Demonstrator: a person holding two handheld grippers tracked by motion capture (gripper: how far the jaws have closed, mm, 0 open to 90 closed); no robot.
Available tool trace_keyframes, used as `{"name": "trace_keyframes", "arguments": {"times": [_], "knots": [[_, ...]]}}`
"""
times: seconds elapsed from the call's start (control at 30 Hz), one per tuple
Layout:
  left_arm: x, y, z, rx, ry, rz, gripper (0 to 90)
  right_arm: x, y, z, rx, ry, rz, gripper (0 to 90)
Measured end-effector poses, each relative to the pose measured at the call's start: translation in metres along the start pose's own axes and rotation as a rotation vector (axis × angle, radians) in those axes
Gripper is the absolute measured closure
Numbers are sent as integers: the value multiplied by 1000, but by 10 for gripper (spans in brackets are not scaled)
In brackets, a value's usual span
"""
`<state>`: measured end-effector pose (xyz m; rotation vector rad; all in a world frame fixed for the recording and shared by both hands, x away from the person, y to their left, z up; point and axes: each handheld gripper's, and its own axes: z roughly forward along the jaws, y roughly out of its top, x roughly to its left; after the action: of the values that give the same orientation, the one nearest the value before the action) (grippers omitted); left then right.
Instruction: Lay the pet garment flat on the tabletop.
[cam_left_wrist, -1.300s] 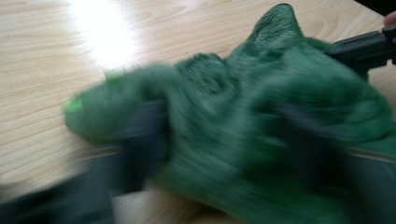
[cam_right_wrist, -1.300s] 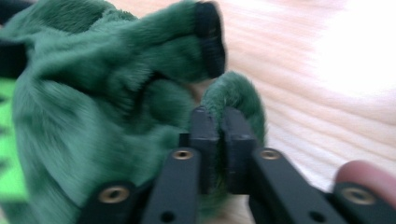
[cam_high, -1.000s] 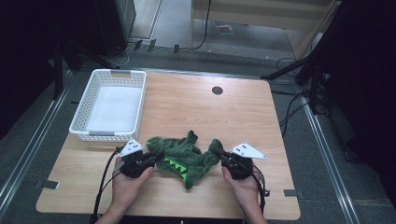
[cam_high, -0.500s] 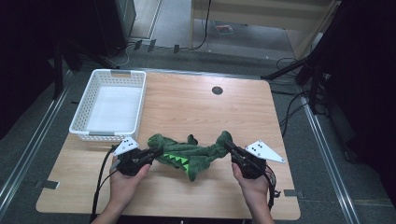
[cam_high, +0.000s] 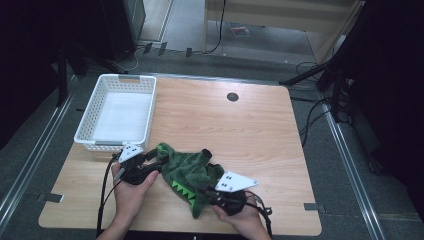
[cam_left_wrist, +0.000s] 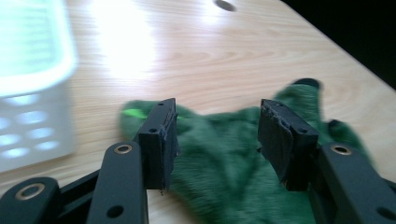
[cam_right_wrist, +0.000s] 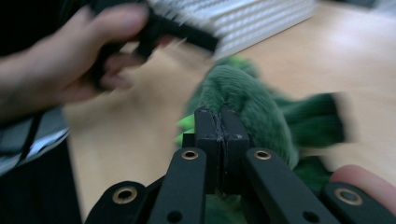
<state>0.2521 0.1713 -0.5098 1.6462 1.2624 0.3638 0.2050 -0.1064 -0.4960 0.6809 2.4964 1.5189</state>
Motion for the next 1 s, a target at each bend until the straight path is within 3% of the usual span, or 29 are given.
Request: {"name": "trace_keyframes", "arguments": {"times": [0.03,0.07,0.13,0.2,0.23,0.27,0.3,0.37,0.5,0.57,0.63,0.7,0.73,0.77,0.8,0.83,0.9,0.93,0.97,1.0], "knots": [[-7,2,7,34,-59,22,490,6,-2,4,18,19,-11,895],[-7,2,7,34,-59,22,489,12,-4,8,38,30,-21,891],[-16,3,20,93,-118,47,487,19,-9,11,66,44,-35,856],[-18,3,25,111,-128,56,484,21,-11,11,71,51,-27,807],[-24,5,34,129,-146,67,476,18,-14,8,79,101,-4,671],[-24,5,34,129,-146,67,472,18,-14,8,79,101,-4,671],[-33,8,42,145,-174,82,463,16,-16,1,53,130,-6,590],[-44,12,48,160,-189,117,437,14,-17,-7,38,159,6,566],[-59,16,66,232,-170,168,376,15,-21,-18,39,213,-16,526],[-60,13,75,243,-147,184,455,12,-21,-23,22,233,-13,508],[-59,9,79,249,-162,188,696,6,-19,-30,-6,236,-4,492],[-57,8,78,249,-164,187,846,1,-18,-34,-24,238,7,492],[-53,8,73,229,-184,178,869,-11,-18,-43,-69,222,33,492],[-53,8,73,229,-184,178,879,-11,-18,-43,-69,222,33,492],[-50,10,64,194,-201,175,884,-28,-18,-51,-112,154,89,495],[-48,12,59,168,-214,170,886,-38,-18,-51,-112,75,122,507],[-46,13,49,129,-241,170,888,-58,-19,-42,-48,-134,184,508],[-44,14,44,110,-261,169,889,-68,-20,-34,-13,-211,216,511],[-43,13,39,95,-277,170,889,-77,-23,-24,20,-237,257,511],[-42,12,35,83,-283,173,890,-83,-25,-14,45,-233,293,521]]}}
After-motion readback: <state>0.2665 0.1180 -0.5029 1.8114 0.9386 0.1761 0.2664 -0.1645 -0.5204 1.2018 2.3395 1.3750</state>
